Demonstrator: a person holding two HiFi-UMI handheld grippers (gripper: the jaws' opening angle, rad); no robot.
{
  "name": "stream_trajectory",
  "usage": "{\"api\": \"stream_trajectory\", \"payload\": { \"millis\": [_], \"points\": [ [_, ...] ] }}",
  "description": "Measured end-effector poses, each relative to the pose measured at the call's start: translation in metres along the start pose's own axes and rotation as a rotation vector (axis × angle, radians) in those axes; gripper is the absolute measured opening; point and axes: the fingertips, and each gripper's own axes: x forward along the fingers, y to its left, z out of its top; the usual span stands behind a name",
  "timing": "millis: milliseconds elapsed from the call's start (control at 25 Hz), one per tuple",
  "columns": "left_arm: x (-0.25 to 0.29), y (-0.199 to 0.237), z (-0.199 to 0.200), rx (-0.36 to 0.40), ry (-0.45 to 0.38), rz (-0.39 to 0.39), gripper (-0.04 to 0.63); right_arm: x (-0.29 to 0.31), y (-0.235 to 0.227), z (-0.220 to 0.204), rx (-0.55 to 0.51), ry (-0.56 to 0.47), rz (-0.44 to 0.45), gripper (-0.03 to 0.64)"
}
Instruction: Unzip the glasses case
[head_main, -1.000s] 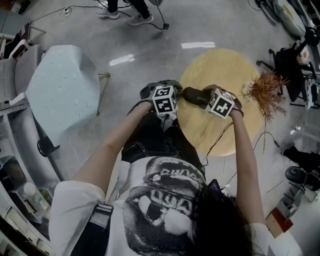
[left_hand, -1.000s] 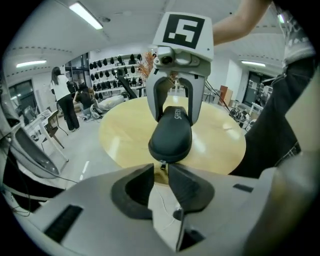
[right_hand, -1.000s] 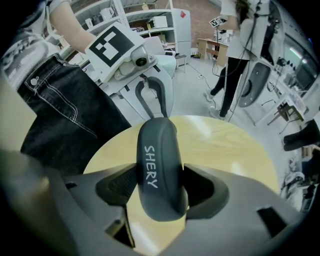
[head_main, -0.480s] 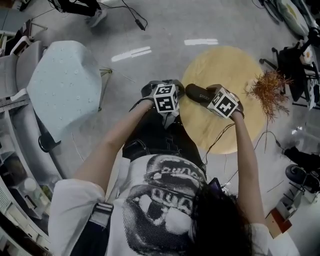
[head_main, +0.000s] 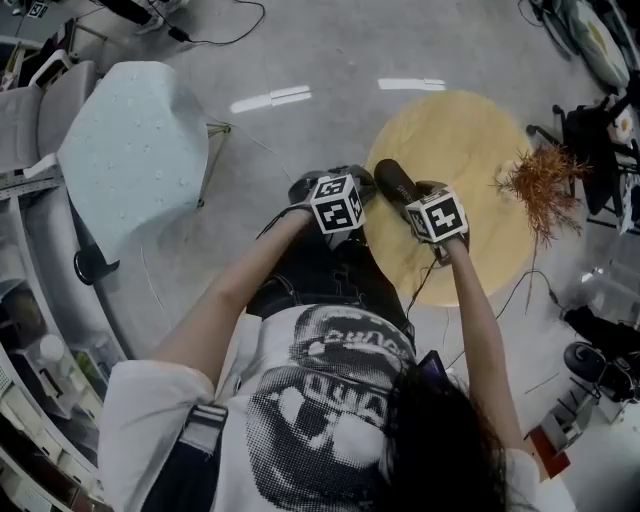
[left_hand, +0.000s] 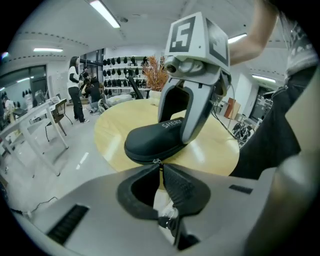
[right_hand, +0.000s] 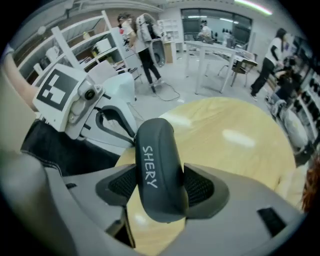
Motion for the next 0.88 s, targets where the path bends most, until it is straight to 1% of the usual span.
{"api": "stream_trajectory", "payload": {
  "millis": [120,200,280,360,440,560,680,800,880],
  "points": [
    [0.001,-0.008,0.001,-0.005,-0.004,-0.001,0.028,0.000,0.004,0.002,0.132,-0.048,-0.034,0.296],
    [0.004,-0.015,0.002,-0.008,-0.004,0.004,0.028,0.000,0.006,0.002,0.155,-0.071,-0.042,0.296],
    [0.006,-0.018,0.003,-0.013,-0.003,0.017,0.028,0.001,0.007,0.002,0.131,-0.091,-0.035,0.298],
    [0.007,-0.016,0.002,-0.012,0.003,0.028,0.028,0.001,0.008,0.002,0.108,-0.099,-0.005,0.299],
    [0.006,-0.014,0.001,0.008,0.014,0.039,0.028,-0.004,0.009,0.005,0.071,-0.101,0.020,0.298],
    [0.004,-0.010,0.000,0.044,0.031,0.050,0.028,-0.013,0.008,0.016,-0.024,-0.105,0.044,0.319],
    [0.002,-0.004,-0.002,0.071,0.048,0.063,0.028,-0.013,0.004,0.029,-0.092,-0.091,0.070,0.321],
    [0.001,0.006,-0.003,0.080,0.060,0.085,0.026,-0.003,0.005,0.035,-0.102,-0.051,0.164,0.330],
    [0.000,0.012,-0.004,0.073,0.067,0.097,0.026,0.003,0.007,0.038,-0.060,-0.032,0.235,0.333]
  ]
}}
